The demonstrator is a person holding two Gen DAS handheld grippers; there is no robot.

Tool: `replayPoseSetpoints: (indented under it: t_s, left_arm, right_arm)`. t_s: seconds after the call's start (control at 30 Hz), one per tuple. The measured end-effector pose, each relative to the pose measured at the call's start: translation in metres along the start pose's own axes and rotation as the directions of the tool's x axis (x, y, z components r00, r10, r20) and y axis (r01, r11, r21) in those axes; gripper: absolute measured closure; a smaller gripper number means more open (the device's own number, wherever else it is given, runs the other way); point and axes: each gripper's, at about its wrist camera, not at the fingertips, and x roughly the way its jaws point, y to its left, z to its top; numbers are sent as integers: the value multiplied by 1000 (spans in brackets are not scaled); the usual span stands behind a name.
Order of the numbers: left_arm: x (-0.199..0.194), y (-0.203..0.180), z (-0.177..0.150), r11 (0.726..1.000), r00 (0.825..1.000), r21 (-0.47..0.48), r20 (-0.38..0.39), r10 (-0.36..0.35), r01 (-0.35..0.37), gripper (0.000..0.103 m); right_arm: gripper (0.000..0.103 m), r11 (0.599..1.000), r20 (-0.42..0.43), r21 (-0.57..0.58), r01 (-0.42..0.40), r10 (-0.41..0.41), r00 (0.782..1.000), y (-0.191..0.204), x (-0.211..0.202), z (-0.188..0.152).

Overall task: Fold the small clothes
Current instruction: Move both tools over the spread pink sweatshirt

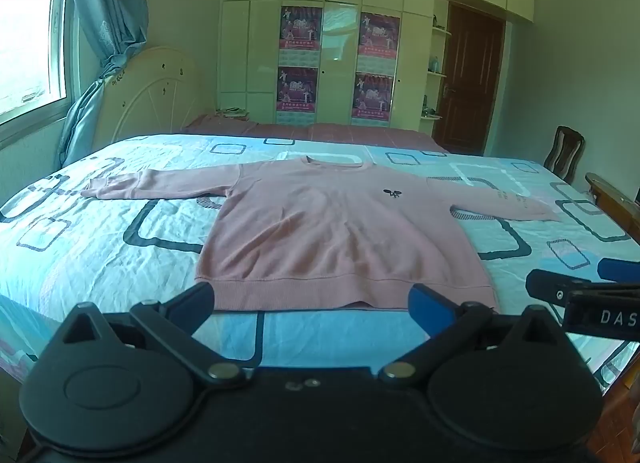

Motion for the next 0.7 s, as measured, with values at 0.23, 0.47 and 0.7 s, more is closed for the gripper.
replayPoseSetpoints:
  t_s: [0.23,0.47,0.7]
  left_arm:
    - [0,0,0,1000,1000,3,-4,3,-3,0]
    - [0,0,0,1000,1000,2,-5,2,-2,0]
    - [0,0,0,1000,1000,4,-6,3,-3,0]
  right_arm:
    - [0,1000,0,-1,2,-2,1000,0,0,0]
    - [0,1000,1,-5,-3,3,1000,-1,0,1]
    - [0,1000,-1,-3,-4,4,1000,-2,0,1]
